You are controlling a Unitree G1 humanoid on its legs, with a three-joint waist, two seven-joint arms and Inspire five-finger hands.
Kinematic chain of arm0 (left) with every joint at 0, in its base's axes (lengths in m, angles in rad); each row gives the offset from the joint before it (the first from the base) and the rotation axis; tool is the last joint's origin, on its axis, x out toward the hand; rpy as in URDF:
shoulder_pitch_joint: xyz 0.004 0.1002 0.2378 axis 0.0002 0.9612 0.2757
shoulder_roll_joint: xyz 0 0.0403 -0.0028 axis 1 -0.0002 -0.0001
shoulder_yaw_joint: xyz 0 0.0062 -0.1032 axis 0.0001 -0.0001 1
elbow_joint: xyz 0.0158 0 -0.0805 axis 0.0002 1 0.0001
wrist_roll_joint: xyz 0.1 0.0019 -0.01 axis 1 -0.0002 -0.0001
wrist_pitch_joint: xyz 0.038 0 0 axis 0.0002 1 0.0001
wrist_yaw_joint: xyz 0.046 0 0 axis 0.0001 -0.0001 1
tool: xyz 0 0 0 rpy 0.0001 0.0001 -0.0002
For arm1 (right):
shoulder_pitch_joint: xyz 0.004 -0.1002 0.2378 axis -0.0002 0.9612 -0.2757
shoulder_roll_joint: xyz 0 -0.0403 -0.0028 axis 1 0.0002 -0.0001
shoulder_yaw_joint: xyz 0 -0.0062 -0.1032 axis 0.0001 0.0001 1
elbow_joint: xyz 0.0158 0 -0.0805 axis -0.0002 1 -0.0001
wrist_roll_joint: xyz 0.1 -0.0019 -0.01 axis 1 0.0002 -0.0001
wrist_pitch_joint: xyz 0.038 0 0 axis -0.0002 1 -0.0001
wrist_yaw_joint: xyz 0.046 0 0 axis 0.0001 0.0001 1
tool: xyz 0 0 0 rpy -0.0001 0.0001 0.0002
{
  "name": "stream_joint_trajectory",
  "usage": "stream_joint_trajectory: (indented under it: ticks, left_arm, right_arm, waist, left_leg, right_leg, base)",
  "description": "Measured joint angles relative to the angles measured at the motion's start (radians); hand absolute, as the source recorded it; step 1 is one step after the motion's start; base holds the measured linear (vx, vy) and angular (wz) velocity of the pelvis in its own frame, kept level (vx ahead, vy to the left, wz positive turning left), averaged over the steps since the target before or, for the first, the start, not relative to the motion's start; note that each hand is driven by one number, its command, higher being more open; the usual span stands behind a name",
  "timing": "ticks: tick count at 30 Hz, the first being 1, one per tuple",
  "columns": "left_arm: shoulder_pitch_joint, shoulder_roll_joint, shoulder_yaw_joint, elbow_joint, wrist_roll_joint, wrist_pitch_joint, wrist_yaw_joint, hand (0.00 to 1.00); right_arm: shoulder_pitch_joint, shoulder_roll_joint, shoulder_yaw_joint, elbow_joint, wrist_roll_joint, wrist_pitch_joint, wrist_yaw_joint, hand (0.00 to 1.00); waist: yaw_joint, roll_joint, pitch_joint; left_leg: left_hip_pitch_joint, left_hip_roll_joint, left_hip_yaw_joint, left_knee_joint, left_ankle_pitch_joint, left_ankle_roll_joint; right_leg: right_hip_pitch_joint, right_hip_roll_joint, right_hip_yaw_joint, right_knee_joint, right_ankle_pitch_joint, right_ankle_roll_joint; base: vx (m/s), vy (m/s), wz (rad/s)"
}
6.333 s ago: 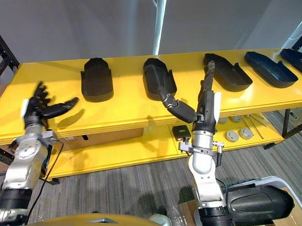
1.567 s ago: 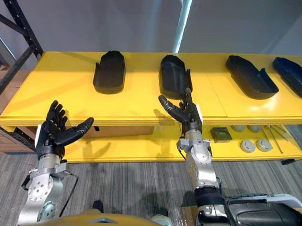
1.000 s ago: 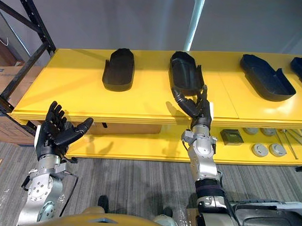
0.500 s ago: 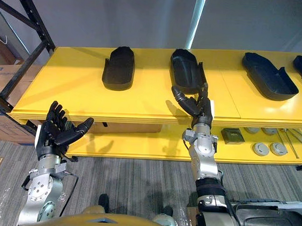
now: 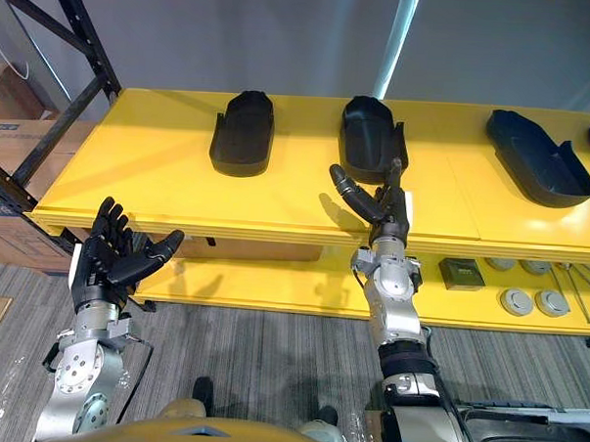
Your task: Walk over and take three plastic housings, then place them on the shelf
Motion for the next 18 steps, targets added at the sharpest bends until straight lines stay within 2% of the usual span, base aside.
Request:
stream_joint_trajectory:
  ticks: [4,8,12,18]
  left_arm:
    - [0.000,0.000,0.007,-0.018,-0.001,-0.043,-0.002,1.00]
    - [-0.010,0.000,0.031,-0.101,-0.018,-0.100,-0.045,1.00]
    - [-0.042,0.002,0.027,-0.177,-0.043,-0.145,-0.088,1.00]
    - [-0.116,0.017,-0.020,-0.208,-0.048,-0.149,-0.106,1.00]
  right_arm:
    - [0.106,0.000,-0.026,-0.327,-0.002,0.000,-0.011,1.00]
    - [0.200,0.001,-0.099,-0.588,-0.002,-0.001,0.003,1.00]
    - [0.299,0.030,-0.170,-0.643,-0.035,0.022,-0.007,1.00]
    - [0.470,0.038,-0.231,-0.655,-0.078,0.099,-0.008,1.00]
  waist:
    - [-0.010,-0.002,0.001]
    - [-0.032,-0.021,0.002]
    - [-0.068,-0.039,-0.002]
    - [-0.141,-0.041,-0.011]
  left_leg:
    - [0.006,0.001,0.015,0.003,-0.004,-0.003]
    - [0.040,0.004,0.079,0.002,-0.022,-0.004]
    - [0.066,0.007,0.151,0.000,-0.043,-0.007]
    - [0.104,0.028,0.316,0.004,-0.067,-0.030]
  right_leg:
    - [-0.005,0.001,0.019,0.000,0.002,0.001]
    - [-0.016,0.001,0.083,0.000,0.004,0.004]
    - [-0.043,0.004,0.149,0.002,0.004,0.005]
    - [-0.126,0.044,0.311,0.002,0.037,-0.005]
  base:
    - [0.00,0.001,-0.10]
    - [0.01,0.014,-0.41]
    - [-0.01,0.013,-0.52]
    - [0.04,-0.006,-0.81]
